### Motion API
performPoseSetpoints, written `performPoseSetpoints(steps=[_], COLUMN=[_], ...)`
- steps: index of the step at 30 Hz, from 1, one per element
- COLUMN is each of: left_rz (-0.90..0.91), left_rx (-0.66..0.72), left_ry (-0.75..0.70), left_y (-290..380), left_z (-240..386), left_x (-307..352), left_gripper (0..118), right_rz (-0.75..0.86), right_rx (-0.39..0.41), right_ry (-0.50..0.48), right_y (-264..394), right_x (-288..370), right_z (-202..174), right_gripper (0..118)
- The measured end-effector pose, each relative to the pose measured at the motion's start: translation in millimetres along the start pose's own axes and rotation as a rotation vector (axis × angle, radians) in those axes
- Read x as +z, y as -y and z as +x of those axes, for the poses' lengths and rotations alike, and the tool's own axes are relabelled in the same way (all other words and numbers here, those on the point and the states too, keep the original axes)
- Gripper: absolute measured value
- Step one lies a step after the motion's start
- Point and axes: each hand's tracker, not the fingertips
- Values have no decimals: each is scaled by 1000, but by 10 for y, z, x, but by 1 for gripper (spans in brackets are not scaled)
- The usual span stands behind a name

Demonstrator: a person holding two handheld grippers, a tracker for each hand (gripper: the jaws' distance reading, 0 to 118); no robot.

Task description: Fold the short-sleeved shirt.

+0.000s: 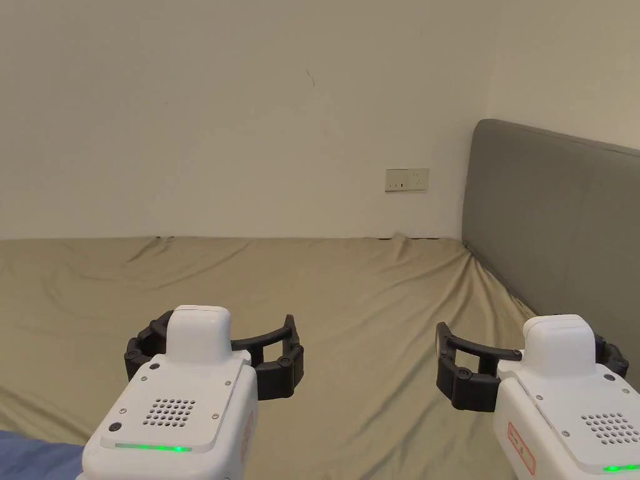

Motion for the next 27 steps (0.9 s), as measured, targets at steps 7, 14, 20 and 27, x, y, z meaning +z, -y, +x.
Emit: performPoseSetpoints(steps=[7, 14, 20, 27], left_rz=[-7, -2, -2, -9], left_rx=[19, 17, 3, 17], left_ry=[-9, -10, -16, -9], left_y=[4, 7, 17, 22], left_z=[-62, -78, -76, -88], left_x=[21, 57, 60, 56], left_gripper=[118, 118, 118, 118], right_rz=[1, -14, -14, -11], right_rx=[10, 7, -4, 1], right_ry=[-6, 1, -28, -41], right_y=[-16, -8, -8, -4], right_x=[-1, -26, -31, -23], right_z=[-47, -74, -114, -137], right_gripper=[118, 118, 118, 118])
